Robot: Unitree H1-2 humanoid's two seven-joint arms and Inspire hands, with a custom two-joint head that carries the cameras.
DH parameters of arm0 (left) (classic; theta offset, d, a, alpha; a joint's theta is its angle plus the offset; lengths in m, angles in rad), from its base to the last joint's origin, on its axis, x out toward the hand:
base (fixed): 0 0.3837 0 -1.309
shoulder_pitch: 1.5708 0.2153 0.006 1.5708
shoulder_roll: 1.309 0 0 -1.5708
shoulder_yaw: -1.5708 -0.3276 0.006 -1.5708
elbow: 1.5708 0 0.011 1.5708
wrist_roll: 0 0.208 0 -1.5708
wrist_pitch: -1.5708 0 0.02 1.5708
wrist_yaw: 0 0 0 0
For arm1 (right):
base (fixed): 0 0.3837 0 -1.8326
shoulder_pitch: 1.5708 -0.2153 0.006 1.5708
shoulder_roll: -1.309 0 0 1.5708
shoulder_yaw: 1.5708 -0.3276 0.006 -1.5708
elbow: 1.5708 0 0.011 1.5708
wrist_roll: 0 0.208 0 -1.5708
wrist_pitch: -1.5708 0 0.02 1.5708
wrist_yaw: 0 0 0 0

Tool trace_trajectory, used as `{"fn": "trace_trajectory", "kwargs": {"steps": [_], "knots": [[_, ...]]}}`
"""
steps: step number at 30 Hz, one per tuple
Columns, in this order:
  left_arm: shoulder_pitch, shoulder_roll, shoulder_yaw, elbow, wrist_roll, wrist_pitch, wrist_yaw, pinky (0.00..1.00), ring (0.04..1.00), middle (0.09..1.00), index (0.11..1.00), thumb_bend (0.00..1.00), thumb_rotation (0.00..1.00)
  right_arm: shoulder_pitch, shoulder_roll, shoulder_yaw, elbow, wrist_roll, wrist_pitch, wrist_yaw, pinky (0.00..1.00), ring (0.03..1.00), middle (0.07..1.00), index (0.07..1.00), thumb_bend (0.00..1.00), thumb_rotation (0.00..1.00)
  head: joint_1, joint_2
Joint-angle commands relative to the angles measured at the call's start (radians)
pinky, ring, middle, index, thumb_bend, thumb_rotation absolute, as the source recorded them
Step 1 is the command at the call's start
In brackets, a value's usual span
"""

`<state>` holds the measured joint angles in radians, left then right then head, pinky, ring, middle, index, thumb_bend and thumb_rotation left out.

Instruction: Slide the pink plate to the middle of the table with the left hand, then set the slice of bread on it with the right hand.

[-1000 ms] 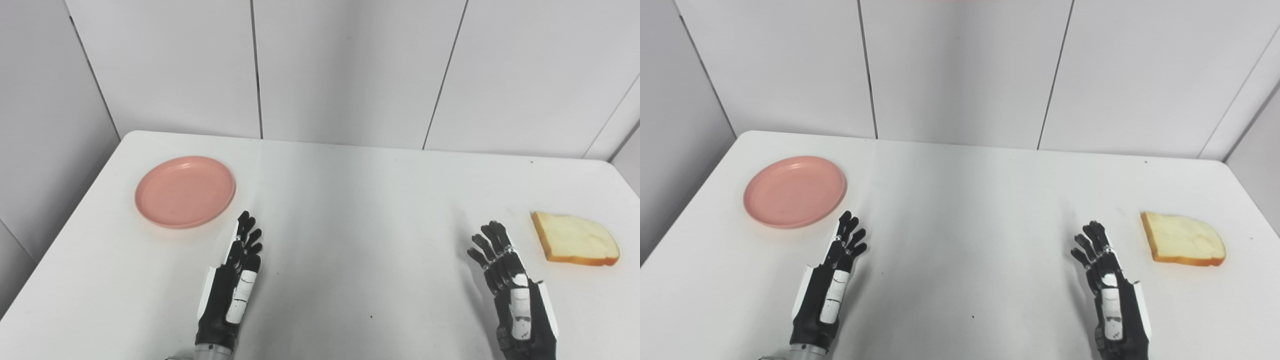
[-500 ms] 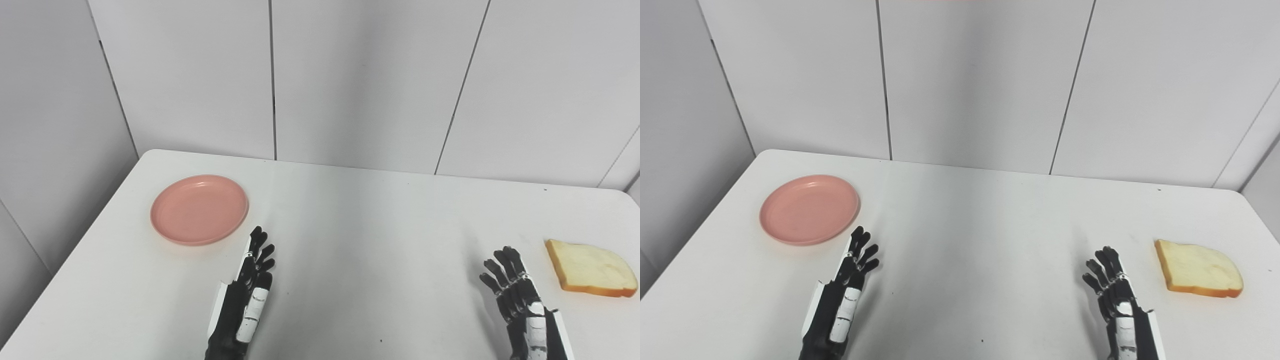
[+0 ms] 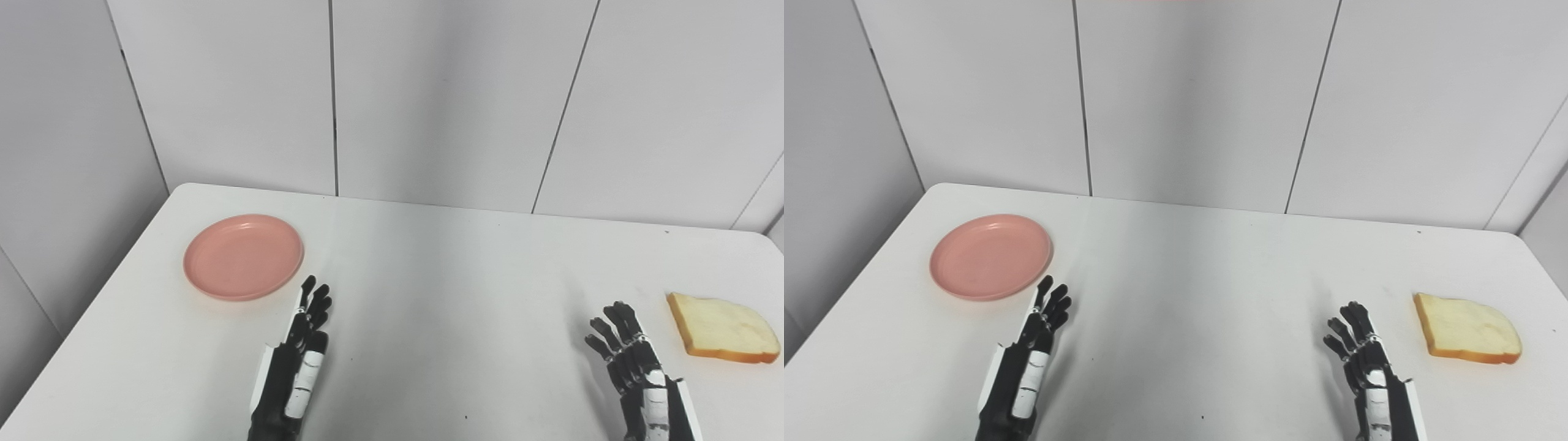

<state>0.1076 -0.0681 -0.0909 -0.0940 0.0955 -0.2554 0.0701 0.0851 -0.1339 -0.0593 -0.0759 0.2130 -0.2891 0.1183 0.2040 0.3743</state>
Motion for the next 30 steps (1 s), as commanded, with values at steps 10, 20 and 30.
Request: {"fn": "trace_trajectory", "kwargs": {"steps": [10,20,30], "knots": [[-0.216,0.104,0.158,-0.062,-0.11,0.004,-0.004,0.87,0.872,0.858,0.854,0.92,0.96,0.017,0.003,-0.01,0.204,-0.035,-0.049,0.002,0.85,0.879,0.922,0.912,0.86,0.97,-0.012,0.001],[-0.433,0.192,0.295,-0.067,-0.18,0.122,0.02,0.84,0.854,0.846,0.821,0.94,0.95,0.019,0.003,-0.012,0.203,-0.025,-0.047,0.008,0.85,0.868,0.913,0.903,0.85,0.95,-0.014,0.003],[-0.552,0.302,0.392,0.039,-0.233,0.191,0.004,0.89,0.871,0.861,0.786,0.95,0.92,0.015,0.006,-0.01,0.216,-0.03,-0.058,0.007,0.84,0.863,0.916,0.908,0.84,0.96,-0.013,-0.013]]}}
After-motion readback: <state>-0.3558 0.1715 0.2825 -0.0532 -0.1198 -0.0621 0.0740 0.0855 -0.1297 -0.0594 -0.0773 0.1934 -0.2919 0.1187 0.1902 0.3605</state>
